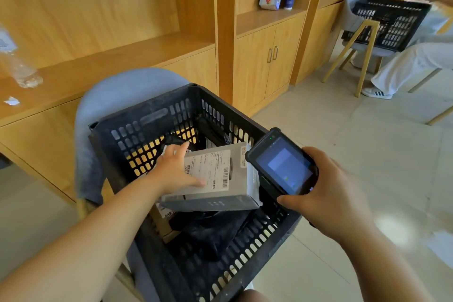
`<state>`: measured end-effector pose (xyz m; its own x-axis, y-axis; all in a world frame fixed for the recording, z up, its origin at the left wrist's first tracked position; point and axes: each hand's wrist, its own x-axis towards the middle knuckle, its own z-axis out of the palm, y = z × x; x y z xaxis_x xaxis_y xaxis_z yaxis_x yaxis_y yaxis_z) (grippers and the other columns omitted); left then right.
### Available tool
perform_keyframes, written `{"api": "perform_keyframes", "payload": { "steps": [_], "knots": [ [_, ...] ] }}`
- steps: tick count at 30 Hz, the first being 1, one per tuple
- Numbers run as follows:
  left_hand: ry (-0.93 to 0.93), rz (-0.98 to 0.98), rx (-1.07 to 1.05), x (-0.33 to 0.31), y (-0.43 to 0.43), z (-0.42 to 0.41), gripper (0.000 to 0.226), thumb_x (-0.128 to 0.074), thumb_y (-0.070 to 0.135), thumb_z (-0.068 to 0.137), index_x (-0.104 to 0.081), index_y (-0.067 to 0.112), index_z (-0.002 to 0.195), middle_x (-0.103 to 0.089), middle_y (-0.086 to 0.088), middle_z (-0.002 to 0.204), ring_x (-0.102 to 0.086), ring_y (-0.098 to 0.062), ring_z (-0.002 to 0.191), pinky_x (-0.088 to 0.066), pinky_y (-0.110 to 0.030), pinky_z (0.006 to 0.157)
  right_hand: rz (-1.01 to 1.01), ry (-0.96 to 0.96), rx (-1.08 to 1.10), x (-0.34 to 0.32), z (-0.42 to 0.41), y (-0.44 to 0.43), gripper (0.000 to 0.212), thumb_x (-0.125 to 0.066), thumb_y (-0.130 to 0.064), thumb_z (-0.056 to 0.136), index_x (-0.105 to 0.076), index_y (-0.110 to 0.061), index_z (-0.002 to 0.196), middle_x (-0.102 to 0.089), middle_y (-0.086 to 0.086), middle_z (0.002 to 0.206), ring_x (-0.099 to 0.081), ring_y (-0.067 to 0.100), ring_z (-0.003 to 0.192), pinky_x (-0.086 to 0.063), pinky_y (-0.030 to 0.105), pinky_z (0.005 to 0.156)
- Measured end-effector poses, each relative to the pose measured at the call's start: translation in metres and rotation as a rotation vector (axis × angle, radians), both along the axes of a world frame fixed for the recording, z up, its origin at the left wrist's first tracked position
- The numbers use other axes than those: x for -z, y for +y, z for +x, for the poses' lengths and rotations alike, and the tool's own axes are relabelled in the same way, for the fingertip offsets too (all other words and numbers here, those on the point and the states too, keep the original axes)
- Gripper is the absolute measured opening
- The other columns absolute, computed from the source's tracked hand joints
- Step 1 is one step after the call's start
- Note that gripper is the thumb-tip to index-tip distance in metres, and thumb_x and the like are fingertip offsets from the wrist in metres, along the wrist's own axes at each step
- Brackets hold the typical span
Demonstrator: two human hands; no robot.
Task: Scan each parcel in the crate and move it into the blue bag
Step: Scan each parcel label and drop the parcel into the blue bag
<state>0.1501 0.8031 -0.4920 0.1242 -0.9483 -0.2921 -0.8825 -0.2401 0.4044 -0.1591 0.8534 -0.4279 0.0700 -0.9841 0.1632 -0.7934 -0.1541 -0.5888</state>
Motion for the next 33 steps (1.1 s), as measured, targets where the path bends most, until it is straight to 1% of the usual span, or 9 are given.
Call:
{"api": "perform_keyframes", "payload": {
  "steps": [3,6,8,11,15,21,26,30,33],
  "knots": [
    [-0.053,0.177,0.116,0.001,-0.007,0.002,0.142,-0.08,0.07,0.044,0.009,0.038,0.15,0.002,0.005,0.159,0.002,-0.034,0.145,-0.006,-0.059,0.115,0.014,0.021,0.0,0.005,0.003,-0.002,0.09,-0.08,-0.044,0.049,-0.038,-0.036,0.128,-0.05,-0.014,0.1,-0.055,0.017,0.078,-0.055,0.041,0.057],
    [-0.218,0.15,0.316,0.001,-0.009,-0.014,0.117,-0.073,0.079,0.036,-0.029,0.038,0.137,-0.038,0.004,0.139,-0.029,-0.025,0.132,-0.003,-0.062,0.111,0.022,0.027,0.006,0.008,0.002,-0.003,0.089,-0.081,-0.044,0.049,-0.039,-0.036,0.127,-0.05,-0.014,0.1,-0.054,0.016,0.079,-0.055,0.041,0.055],
    [-0.282,0.107,0.42,-0.002,-0.011,-0.026,0.086,-0.072,0.079,0.036,-0.042,0.037,0.104,-0.046,0.012,0.106,-0.046,-0.014,0.105,-0.018,-0.055,0.107,0.025,0.029,0.019,0.01,0.0,-0.004,0.09,-0.081,-0.045,0.048,-0.038,-0.037,0.126,-0.05,-0.015,0.099,-0.054,0.016,0.079,-0.055,0.04,0.054],
    [-0.145,0.175,0.459,-0.007,-0.012,-0.032,0.067,-0.083,0.063,0.041,-0.041,0.033,0.084,-0.05,0.012,0.096,-0.052,-0.007,0.084,-0.046,-0.03,0.074,0.044,0.019,0.039,0.011,-0.002,-0.006,0.09,-0.081,-0.045,0.048,-0.035,-0.039,0.126,-0.047,-0.016,0.098,-0.055,0.017,0.078,-0.055,0.04,0.054],
    [-0.008,0.386,0.423,-0.008,-0.015,-0.035,0.064,-0.088,0.036,0.054,-0.039,0.028,0.095,-0.062,0.007,0.095,-0.063,-0.012,0.083,-0.054,-0.03,0.067,0.056,0.023,0.043,0.012,-0.004,-0.004,0.092,-0.08,-0.046,0.048,-0.034,-0.039,0.128,-0.048,-0.015,0.1,-0.057,0.018,0.077,-0.055,0.041,0.054],
    [-0.011,0.523,0.434,-0.01,-0.02,-0.041,0.112,-0.086,0.028,0.062,-0.014,0.038,0.147,-0.056,0.002,0.128,-0.056,-0.022,0.112,-0.045,-0.042,0.1,0.074,0.017,0.027,0.012,-0.004,0.003,0.089,-0.081,-0.043,0.051,-0.035,-0.038,0.127,-0.048,-0.013,0.102,-0.054,0.016,0.081,-0.055,0.043,0.055],
    [-0.218,0.472,0.568,-0.012,-0.022,-0.052,0.098,-0.083,0.042,0.058,-0.029,0.048,0.14,-0.053,0.007,0.126,-0.041,-0.024,0.118,-0.033,-0.047,0.105,0.082,-0.003,0.017,0.009,-0.004,0.008,0.088,-0.081,-0.041,0.052,-0.036,-0.037,0.128,-0.049,-0.012,0.104,-0.054,0.018,0.083,-0.055,0.044,0.058],
    [0.014,0.578,0.43,-0.014,-0.023,-0.048,0.081,-0.074,0.023,0.069,-0.034,0.041,0.136,-0.056,0.001,0.118,-0.057,-0.022,0.108,-0.05,-0.045,0.095,0.067,0.025,0.022,0.005,-0.008,0.013,0.088,-0.08,-0.042,0.052,-0.035,-0.036,0.128,-0.048,-0.013,0.104,-0.052,0.016,0.084,-0.055,0.043,0.06],
    [0.023,0.604,0.422,-0.018,-0.026,-0.052,0.075,-0.075,0.019,0.07,-0.036,0.035,0.131,-0.056,0.001,0.119,-0.061,-0.021,0.104,-0.052,-0.042,0.093,0.072,0.019,0.026,0.003,-0.009,0.015,0.088,-0.081,-0.042,0.053,-0.035,-0.036,0.128,-0.048,-0.013,0.104,-0.052,0.015,0.085,-0.055,0.043,0.062]
  ]
}}
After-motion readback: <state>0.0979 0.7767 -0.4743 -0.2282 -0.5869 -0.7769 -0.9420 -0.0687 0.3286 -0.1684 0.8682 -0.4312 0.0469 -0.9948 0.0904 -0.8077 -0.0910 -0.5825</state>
